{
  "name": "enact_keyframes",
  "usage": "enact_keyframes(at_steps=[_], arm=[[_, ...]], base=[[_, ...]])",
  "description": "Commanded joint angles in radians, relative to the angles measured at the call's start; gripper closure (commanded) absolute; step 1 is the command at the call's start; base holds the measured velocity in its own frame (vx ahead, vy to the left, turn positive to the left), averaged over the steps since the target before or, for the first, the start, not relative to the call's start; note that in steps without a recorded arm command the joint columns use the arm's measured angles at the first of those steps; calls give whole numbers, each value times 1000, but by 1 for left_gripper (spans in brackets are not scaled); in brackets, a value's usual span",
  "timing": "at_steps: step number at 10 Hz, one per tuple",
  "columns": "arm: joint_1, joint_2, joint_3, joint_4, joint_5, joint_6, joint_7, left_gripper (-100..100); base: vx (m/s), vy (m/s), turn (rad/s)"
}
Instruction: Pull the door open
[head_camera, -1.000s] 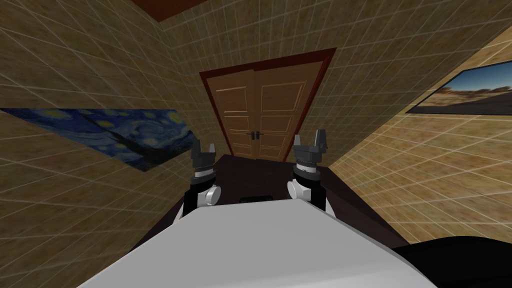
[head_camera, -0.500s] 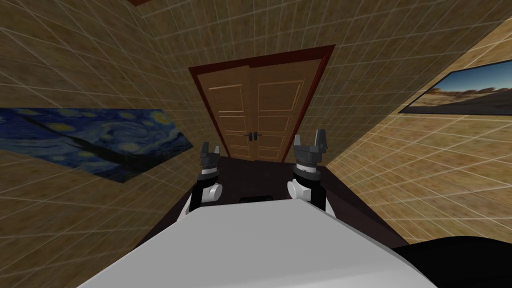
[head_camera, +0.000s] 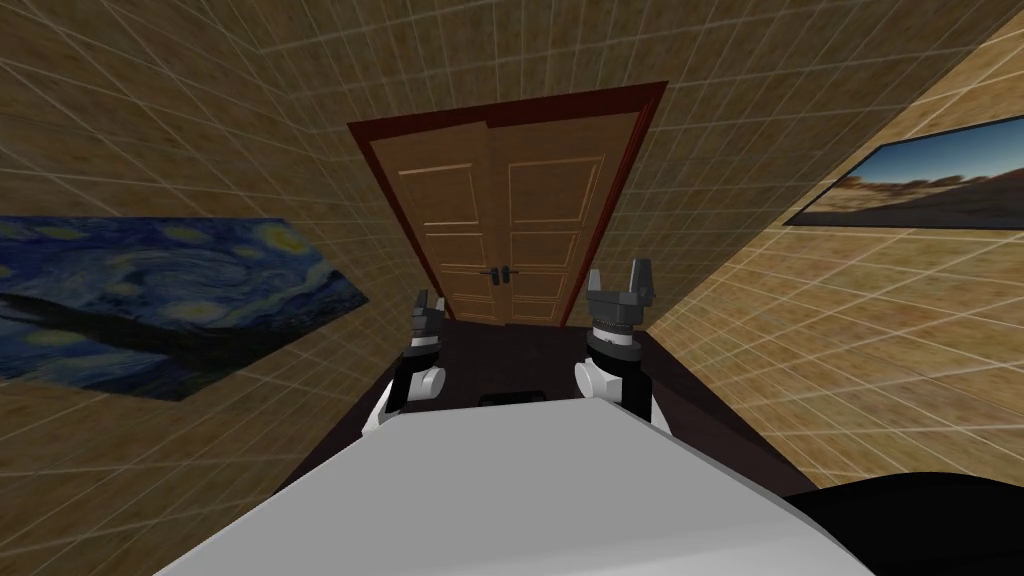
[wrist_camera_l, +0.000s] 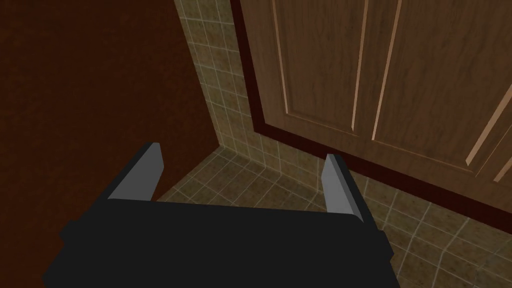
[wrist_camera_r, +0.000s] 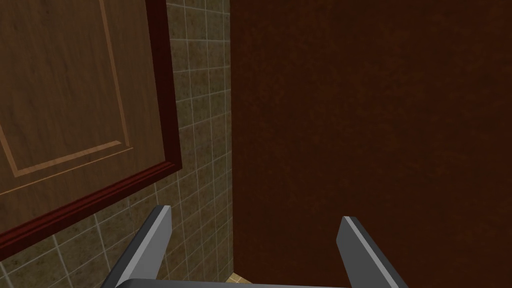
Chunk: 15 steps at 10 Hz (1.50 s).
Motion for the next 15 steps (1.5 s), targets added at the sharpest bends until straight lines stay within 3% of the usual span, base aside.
enact_keyframes(at_steps=[1, 15], arm=[[-12, 9, 2, 32, 2, 8, 9, -100], [-137, 111, 42, 368, 38, 47, 109, -100]], base=[[101, -2, -85], [102, -10, -88]])
